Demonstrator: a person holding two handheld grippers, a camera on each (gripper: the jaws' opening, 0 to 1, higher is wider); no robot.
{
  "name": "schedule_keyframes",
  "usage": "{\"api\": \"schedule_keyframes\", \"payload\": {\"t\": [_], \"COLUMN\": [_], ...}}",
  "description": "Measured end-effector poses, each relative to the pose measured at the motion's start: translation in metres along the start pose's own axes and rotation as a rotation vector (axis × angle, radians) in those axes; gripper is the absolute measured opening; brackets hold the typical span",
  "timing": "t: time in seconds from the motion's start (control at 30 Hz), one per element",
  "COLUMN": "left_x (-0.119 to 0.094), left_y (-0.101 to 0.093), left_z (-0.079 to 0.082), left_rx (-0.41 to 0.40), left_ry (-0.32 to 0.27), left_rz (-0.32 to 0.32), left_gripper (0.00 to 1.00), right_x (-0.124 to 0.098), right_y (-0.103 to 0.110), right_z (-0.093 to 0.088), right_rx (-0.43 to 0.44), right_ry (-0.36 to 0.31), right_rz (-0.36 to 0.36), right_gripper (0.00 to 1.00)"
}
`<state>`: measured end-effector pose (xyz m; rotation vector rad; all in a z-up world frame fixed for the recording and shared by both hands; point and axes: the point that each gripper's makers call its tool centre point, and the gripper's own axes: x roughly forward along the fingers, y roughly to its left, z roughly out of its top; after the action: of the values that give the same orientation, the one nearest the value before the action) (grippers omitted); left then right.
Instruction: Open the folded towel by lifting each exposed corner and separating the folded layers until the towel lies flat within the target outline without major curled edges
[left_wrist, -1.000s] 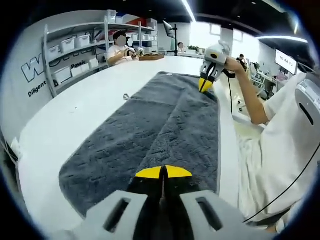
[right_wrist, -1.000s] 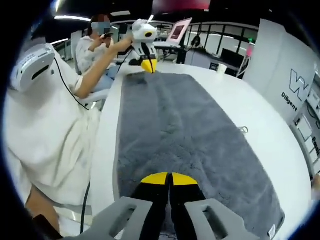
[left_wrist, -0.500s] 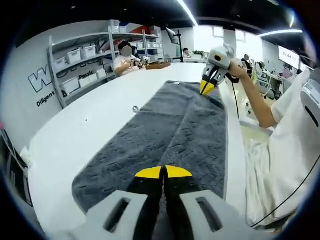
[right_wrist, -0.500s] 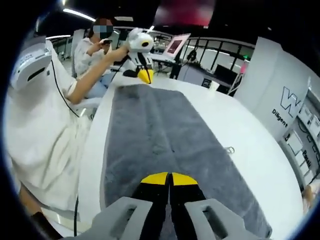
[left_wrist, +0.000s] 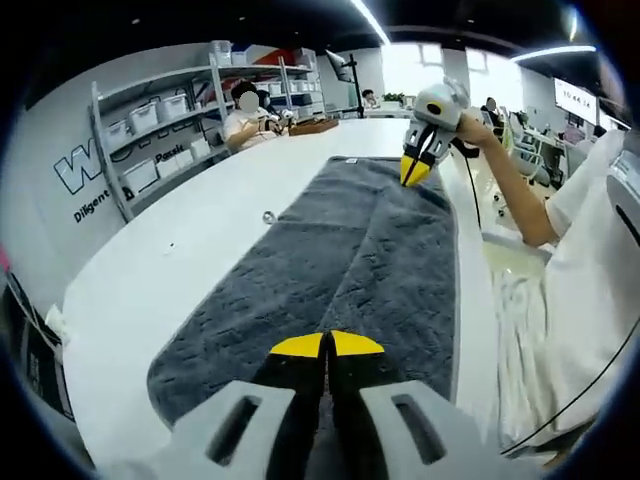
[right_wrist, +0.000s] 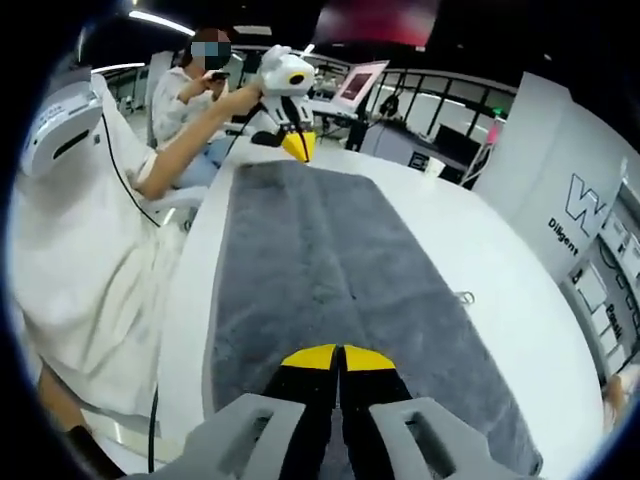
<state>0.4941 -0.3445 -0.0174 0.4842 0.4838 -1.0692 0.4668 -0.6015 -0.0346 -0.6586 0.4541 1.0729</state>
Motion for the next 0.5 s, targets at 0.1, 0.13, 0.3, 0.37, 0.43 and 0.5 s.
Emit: {"api": "schedule_keyframes", "payload": {"t": [0.1, 0.13, 0.3, 0.37, 0.43, 0.5], "left_x": [0.002, 0.003, 0.001, 0.001, 0.0, 0.0], "left_y": [0.007, 0.008, 0.01, 0.01, 0.012, 0.013], "left_z": [-0.008, -0.01, -0.009, -0.008, -0.007, -0.008], "left_rx": [0.005, 0.005, 0.004, 0.0, -0.006, -0.014], "left_ry": [0.04, 0.046, 0.039, 0.032, 0.027, 0.025], "left_rz": [0.029, 0.03, 0.031, 0.032, 0.034, 0.039], "left_gripper": [0.01, 0.01, 0.01, 0.01, 0.01, 0.01], "right_x": [-0.001, -0.001, -0.001, -0.002, -0.002, -0.005], "right_y": [-0.002, -0.003, -0.006, -0.007, -0.012, -0.022], "right_z": [-0.001, -0.002, -0.005, -0.006, -0.009, -0.014], "right_rx": [-0.013, -0.009, -0.009, -0.006, 0.002, 0.012], "right_ry": [-0.002, 0.001, 0.008, 0.008, 0.014, 0.029], "right_rz": [-0.005, -0.006, -0.015, -0.016, -0.035, -0.078], "right_gripper": [0.0, 0.0, 0.0, 0.0, 0.0, 0.0]}}
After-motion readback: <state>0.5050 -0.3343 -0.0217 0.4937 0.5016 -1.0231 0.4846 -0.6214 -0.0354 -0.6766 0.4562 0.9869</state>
